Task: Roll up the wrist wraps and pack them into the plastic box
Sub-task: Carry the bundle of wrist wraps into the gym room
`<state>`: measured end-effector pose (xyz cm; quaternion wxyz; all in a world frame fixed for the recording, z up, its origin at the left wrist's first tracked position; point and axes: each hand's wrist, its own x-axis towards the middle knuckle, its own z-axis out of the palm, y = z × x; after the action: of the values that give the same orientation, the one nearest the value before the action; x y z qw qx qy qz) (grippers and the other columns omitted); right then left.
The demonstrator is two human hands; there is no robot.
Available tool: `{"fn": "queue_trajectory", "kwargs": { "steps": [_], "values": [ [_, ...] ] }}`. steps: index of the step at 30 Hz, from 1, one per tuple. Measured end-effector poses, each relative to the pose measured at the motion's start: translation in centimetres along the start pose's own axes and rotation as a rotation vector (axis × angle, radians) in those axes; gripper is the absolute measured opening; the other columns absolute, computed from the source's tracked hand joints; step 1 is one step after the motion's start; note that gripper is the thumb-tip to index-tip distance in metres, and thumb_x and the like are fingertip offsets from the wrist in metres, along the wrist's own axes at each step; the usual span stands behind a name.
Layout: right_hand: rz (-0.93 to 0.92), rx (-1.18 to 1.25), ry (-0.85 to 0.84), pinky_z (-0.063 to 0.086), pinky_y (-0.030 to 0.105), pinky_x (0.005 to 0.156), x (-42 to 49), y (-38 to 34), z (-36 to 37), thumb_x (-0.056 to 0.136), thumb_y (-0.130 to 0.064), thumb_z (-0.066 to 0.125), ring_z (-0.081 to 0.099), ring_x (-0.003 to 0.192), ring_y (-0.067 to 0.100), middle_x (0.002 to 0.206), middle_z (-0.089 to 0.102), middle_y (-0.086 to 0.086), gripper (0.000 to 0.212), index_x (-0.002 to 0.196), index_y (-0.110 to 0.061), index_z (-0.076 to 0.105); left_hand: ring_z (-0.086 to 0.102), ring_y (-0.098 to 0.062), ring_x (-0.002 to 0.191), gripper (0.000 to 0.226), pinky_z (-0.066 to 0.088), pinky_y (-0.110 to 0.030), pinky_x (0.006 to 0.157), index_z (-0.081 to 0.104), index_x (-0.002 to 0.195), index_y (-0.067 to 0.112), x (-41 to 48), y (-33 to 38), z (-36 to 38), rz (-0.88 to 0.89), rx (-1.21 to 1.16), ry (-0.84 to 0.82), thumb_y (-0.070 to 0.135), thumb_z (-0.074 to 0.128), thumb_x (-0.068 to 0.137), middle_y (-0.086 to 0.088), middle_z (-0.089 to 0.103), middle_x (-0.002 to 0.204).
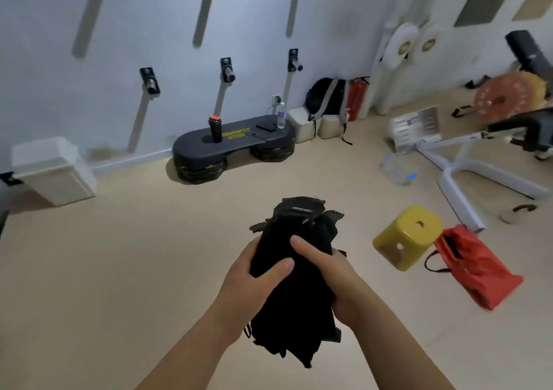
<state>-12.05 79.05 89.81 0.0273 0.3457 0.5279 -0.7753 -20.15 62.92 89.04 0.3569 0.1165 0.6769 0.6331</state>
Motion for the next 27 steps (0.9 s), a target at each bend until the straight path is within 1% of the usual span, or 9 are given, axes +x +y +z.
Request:
{"fn": "queue_trajectory", "kwargs": {
  "steps": [4, 6, 10, 13, 16, 19, 23, 25, 27],
  "values": [
    [-0.082, 0.169, 0.173, 0.064, 0.043, 0.085, 2.2, -2.5, -5.3, 0.082, -0.041, 0.087, 0.078, 0.104, 0.031, 0.117, 0.079, 0.013, 0.058, 0.130, -0.014, 0.068, 0.073, -0.001, 0.106, 0.037, 0.060, -0.029, 0.092, 0.067, 0.125, 0.048, 6.1, 2.4, 5.1, 0.023, 0.090, -0.142, 0.028, 0.077, 0.096, 0.019, 0.077, 0.113],
    [-0.129, 0.200, 0.205, 0.065, 0.041, 0.083, 3.7, -4.3, -7.5, 0.085, -0.037, 0.085, 0.078, 0.104, 0.029, 0.117, 0.079, 0.011, 0.053, 0.131, -0.019, 0.067, 0.074, -0.001, 0.105, 0.037, 0.061, -0.026, 0.088, 0.067, 0.123, 0.048, 9.5, 3.5, 6.9, 0.031, 0.126, -0.209, 0.026, 0.078, 0.096, 0.019, 0.077, 0.112],
    [-0.156, 0.189, 0.251, 0.062, 0.041, 0.088, 6.9, -8.7, -11.3, 0.086, -0.036, 0.082, 0.078, 0.104, 0.026, 0.114, 0.080, 0.008, 0.046, 0.128, -0.021, 0.071, 0.075, -0.005, 0.103, 0.037, 0.062, -0.026, 0.084, 0.069, 0.122, 0.043, 17.0, 5.8, 9.5, 0.022, 0.167, -0.337, 0.022, 0.080, 0.093, 0.015, 0.078, 0.109],
    [-0.179, 0.219, 0.325, 0.064, 0.038, 0.082, 9.4, -11.9, -13.9, 0.087, -0.032, 0.082, 0.079, 0.103, 0.027, 0.114, 0.080, 0.010, 0.044, 0.127, -0.019, 0.071, 0.077, -0.012, 0.100, 0.040, 0.064, -0.034, 0.087, 0.072, 0.116, 0.043, 22.9, 8.1, 11.6, -0.006, 0.213, -0.429, 0.026, 0.090, 0.084, 0.008, 0.078, 0.107],
    [-0.200, 0.234, 0.402, 0.063, 0.042, 0.087, 11.5, -14.5, -17.2, 0.078, -0.039, 0.091, 0.078, 0.106, 0.027, 0.117, 0.079, 0.008, 0.062, 0.133, -0.022, 0.067, 0.079, -0.020, 0.099, 0.047, 0.065, -0.043, 0.090, 0.072, 0.112, 0.038, 28.5, 10.0, 14.8, -0.032, 0.262, -0.536, 0.029, 0.095, 0.073, -0.001, 0.078, 0.107],
    [-0.214, 0.256, 0.468, 0.064, 0.042, 0.085, 13.1, -16.4, -21.6, 0.079, -0.037, 0.087, 0.078, 0.105, 0.028, 0.115, 0.080, 0.008, 0.056, 0.130, -0.023, 0.070, 0.079, -0.019, 0.098, 0.047, 0.065, -0.043, 0.091, 0.071, 0.110, 0.036, 32.8, 11.1, 19.4, -0.048, 0.300, -0.619, 0.029, 0.097, 0.071, 0.000, 0.079, 0.106],
    [-0.219, 0.311, 0.507, 0.064, 0.040, 0.082, 15.4, -19.0, -28.7, 0.086, -0.031, 0.083, 0.078, 0.104, 0.030, 0.114, 0.080, 0.010, 0.043, 0.126, -0.020, 0.072, 0.079, -0.015, 0.098, 0.044, 0.065, -0.039, 0.089, 0.072, 0.108, 0.038, 37.9, 11.6, 26.7, -0.057, 0.308, -0.649, 0.029, 0.096, 0.073, 0.003, 0.079, 0.106],
    [-0.219, 0.311, 0.500, 0.062, 0.045, 0.089, 17.1, -20.6, -32.9, 0.088, -0.027, 0.082, 0.078, 0.105, 0.032, 0.115, 0.080, 0.012, 0.040, 0.125, -0.018, 0.073, 0.078, -0.014, 0.100, 0.046, 0.065, -0.036, 0.089, 0.071, 0.113, 0.036, 40.7, 11.6, 30.3, -0.066, 0.296, -0.649, 0.026, 0.095, 0.075, 0.004, 0.079, 0.108],
    [-0.215, 0.275, 0.468, 0.059, 0.053, 0.099, 19.1, -22.2, -37.1, 0.087, -0.025, 0.083, 0.076, 0.108, 0.035, 0.117, 0.079, 0.014, 0.041, 0.126, -0.018, 0.072, 0.077, -0.013, 0.104, 0.049, 0.064, -0.034, 0.090, 0.071, 0.118, 0.035, 43.2, 11.8, 33.6, -0.072, 0.276, -0.624, 0.025, 0.095, 0.077, 0.007, 0.080, 0.110]
  ]
}}
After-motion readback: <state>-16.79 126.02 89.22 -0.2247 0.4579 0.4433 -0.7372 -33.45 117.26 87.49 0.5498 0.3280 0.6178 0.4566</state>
